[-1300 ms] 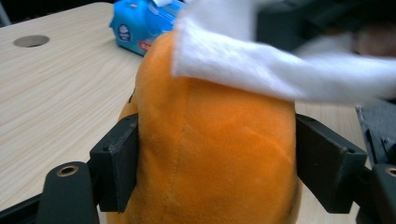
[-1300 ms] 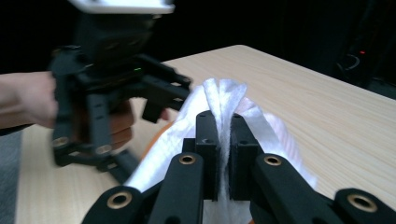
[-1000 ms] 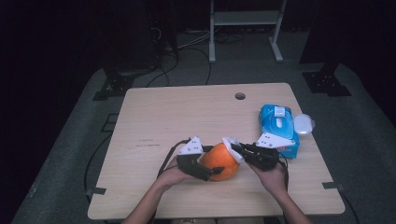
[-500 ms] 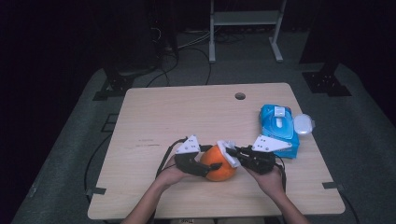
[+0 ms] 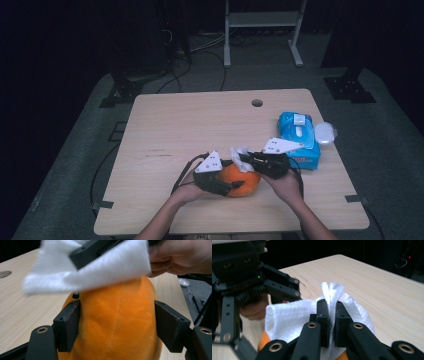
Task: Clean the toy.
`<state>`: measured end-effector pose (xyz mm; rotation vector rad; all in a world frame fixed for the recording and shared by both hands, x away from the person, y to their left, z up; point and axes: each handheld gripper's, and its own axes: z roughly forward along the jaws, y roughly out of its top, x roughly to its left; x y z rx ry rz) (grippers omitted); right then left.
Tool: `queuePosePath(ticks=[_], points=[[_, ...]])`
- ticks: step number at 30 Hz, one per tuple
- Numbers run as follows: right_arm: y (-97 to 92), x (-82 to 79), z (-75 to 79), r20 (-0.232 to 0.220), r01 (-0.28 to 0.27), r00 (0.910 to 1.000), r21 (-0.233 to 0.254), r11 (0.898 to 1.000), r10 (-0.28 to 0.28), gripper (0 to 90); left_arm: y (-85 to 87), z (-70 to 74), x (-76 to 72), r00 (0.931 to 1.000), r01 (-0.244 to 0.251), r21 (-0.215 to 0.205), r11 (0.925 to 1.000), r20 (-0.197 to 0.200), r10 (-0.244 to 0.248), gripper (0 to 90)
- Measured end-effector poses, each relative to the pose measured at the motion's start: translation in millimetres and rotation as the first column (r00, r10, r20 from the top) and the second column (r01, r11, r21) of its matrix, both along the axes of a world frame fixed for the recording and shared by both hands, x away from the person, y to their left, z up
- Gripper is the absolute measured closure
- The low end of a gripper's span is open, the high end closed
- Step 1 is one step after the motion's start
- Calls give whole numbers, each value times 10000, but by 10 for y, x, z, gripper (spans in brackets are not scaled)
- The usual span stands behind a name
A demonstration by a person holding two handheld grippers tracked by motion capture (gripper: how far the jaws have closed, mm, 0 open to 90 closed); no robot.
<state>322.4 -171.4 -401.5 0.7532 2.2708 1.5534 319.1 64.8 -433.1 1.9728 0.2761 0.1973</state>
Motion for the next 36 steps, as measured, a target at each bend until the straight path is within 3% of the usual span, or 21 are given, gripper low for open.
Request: queuePosePath(ticks=[3,6,8,10,14,16,17,18,23,26,28,31,36], points=[[-170,-65,-20,-36,190,9998,22,9998,-190,840,-15,18,7,10000,12,127,9999,55,-13,272],[-296,-137,-13,-192,102,9998,142,9998,-99,840,24,15,45,9997,-190,-35,9998,-170,189,268],[-320,-218,-3,-245,-130,9996,295,9995,137,839,44,10,63,9989,-323,-167,9993,-352,317,265],[-242,-272,14,-11,-290,9996,119,9995,290,839,22,8,53,9992,-296,-75,9995,-274,294,265],[-39,-145,82,272,-553,9981,133,9984,549,840,-21,15,17,9999,-123,129,9998,5,123,276],[21,-17,61,210,-483,9986,-65,9988,484,840,6,17,21,9996,-295,125,9995,-3,295,282],[15,13,36,131,-443,9989,-88,9990,445,841,38,5,41,9992,-346,-8,9994,-194,346,286],[-42,40,-20,-185,-419,9989,272,9988,424,841,48,-4,49,9992,-329,-63,9994,-230,327,287],[-225,-76,-43,-239,-142,9996,372,9992,151,841,55,-9,72,9990,-327,-96,9994,-296,324,287],[-175,-163,19,-33,-397,9992,414,9984,399,841,54,-7,88,9981,-446,-159,9989,-429,439,284],[-52,-165,54,216,-696,9974,322,9971,689,841,51,-22,71,9984,-339,-158,9993,-448,332,285],[51,-128,33,253,-673,9974,179,9976,669,842,58,-6,41,9995,-271,64,9996,-183,273,293],[-162,-13,-67,-214,6,9998,603,9982,7,842,98,-3,99,9988,-367,-114,9993,-331,363,310]])
